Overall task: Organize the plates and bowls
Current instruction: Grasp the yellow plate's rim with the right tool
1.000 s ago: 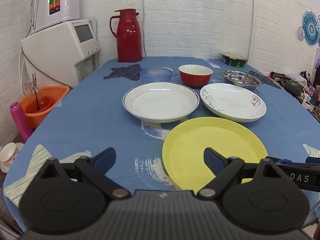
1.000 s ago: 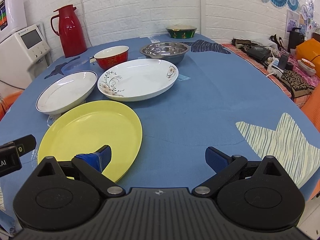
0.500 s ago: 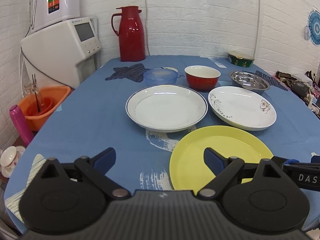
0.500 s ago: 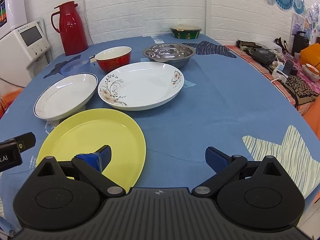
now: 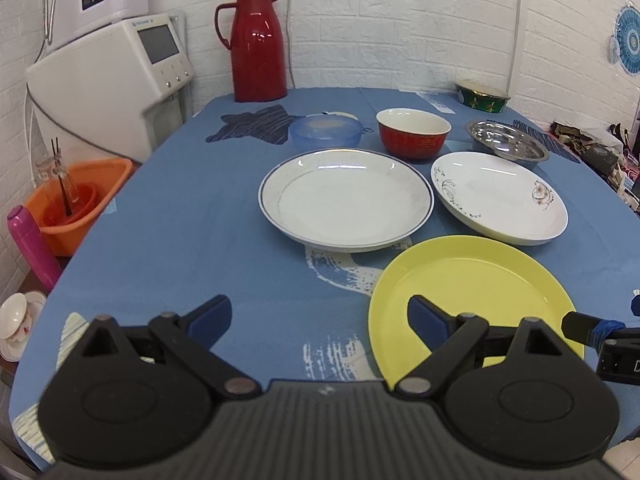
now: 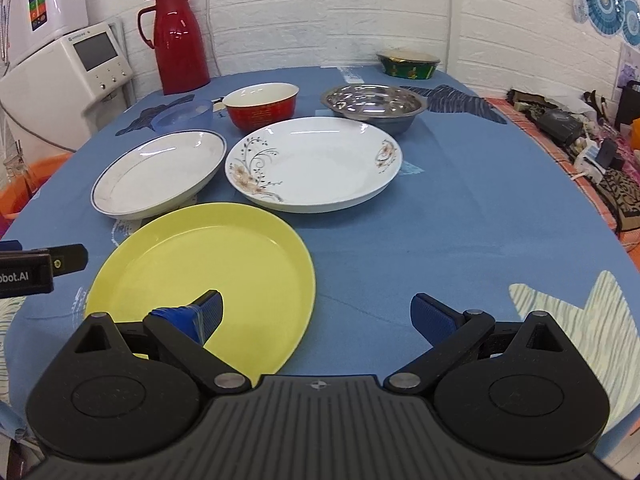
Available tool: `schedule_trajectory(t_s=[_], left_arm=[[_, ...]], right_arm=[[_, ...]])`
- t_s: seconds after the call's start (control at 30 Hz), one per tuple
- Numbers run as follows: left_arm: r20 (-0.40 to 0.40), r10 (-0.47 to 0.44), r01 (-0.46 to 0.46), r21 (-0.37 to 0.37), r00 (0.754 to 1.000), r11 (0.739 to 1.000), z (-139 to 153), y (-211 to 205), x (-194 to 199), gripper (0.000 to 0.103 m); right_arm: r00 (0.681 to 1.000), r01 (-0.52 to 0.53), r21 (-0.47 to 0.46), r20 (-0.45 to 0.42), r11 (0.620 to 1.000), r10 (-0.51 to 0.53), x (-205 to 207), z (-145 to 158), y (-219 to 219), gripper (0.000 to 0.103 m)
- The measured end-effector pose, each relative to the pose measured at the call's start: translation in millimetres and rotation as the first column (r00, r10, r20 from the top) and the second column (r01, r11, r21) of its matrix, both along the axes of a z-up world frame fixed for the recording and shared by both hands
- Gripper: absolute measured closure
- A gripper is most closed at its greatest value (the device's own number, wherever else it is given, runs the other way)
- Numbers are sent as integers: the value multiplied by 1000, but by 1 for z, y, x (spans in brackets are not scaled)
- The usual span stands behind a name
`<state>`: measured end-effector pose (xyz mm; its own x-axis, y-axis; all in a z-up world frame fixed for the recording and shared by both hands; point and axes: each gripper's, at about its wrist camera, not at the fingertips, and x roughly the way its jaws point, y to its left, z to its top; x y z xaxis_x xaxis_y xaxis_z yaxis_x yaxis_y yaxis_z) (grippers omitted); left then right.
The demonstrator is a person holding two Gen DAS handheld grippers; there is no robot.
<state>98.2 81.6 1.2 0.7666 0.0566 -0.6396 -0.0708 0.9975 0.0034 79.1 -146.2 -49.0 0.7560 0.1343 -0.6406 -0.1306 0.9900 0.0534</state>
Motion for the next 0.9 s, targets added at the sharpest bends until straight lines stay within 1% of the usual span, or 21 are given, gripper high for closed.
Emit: schedule_trajectory(t_s=[0.13, 0.23, 0.47, 0.5, 0.6, 0.7, 0.8, 0.87, 0.9], left_arm=[[-38, -9, 8, -21, 999, 1000, -8, 4, 14, 14], [-62, -26, 24, -31, 998, 999, -15, 1, 22, 14], [-108, -91, 82, -83, 990, 993, -31, -10, 40, 14], [-115, -95, 86, -85, 989, 993, -33, -11, 42, 14], [-131, -107, 96, -90, 986, 991, -38, -13, 46, 14], [-147, -127, 110, -115, 981, 987, -40, -15, 46, 14], [-142, -137, 126, -89, 980, 988, -43, -21, 43, 14], [-135, -139, 128, -85, 981, 988, -44, -22, 42, 14], [-129, -146, 136, -84, 981, 987, -44, -23, 42, 15]], right_arm=[[999, -40, 1, -19, 999, 40, 9, -4, 11, 15], [998, -45, -16, -33, 999, 45, 15, -8, 16, 15], [994, -68, 3, -91, 998, 68, 30, -24, 22, 14], [995, -68, -18, -81, 998, 66, 29, -25, 24, 14], [995, -79, -20, -69, 997, 77, 28, -26, 25, 13], [992, -122, -23, -28, 992, 121, 24, -30, 20, 12], [989, -146, -28, -21, 989, 145, 23, -29, 18, 12], [987, -158, -26, -20, 987, 158, 22, -29, 22, 13], [983, -181, -25, -10, 983, 181, 19, -30, 25, 15]])
